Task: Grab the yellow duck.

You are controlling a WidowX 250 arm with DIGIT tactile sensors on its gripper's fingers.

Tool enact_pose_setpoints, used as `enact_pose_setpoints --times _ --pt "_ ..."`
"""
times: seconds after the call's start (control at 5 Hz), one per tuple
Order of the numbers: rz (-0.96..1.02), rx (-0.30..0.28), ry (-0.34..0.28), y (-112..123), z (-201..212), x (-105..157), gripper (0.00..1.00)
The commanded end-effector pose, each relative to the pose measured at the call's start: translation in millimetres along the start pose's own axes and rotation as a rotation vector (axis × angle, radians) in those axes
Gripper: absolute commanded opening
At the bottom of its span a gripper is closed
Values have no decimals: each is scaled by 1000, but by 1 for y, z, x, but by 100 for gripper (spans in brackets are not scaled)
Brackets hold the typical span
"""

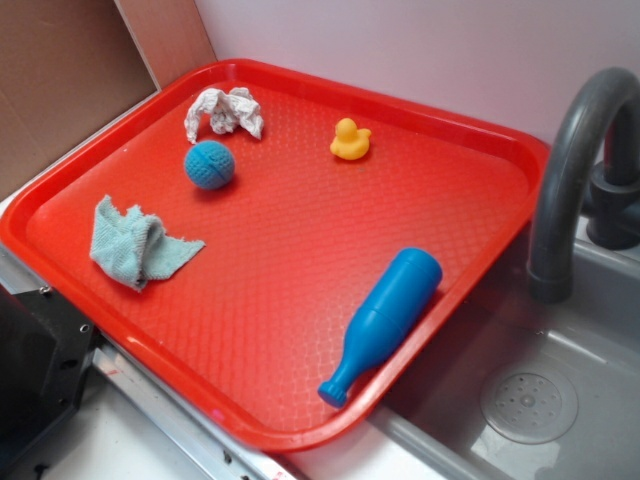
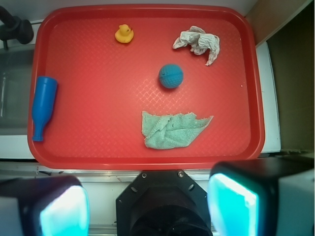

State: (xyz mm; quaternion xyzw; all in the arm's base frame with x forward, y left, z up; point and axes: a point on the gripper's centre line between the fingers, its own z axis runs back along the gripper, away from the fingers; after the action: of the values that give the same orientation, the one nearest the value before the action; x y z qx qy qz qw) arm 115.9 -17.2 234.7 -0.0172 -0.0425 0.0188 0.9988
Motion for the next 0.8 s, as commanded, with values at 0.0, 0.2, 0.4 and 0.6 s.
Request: enact_pose_setpoints --times 0.0,0.2,0.4,0.6 --pt "0 0 0 0 0 0 100" --pt "46 6 -15 -5 -11 21 100" --pt "28 5 -101 -9 -26 46 100" --pt "44 21 -195 -17 -43 73 100"
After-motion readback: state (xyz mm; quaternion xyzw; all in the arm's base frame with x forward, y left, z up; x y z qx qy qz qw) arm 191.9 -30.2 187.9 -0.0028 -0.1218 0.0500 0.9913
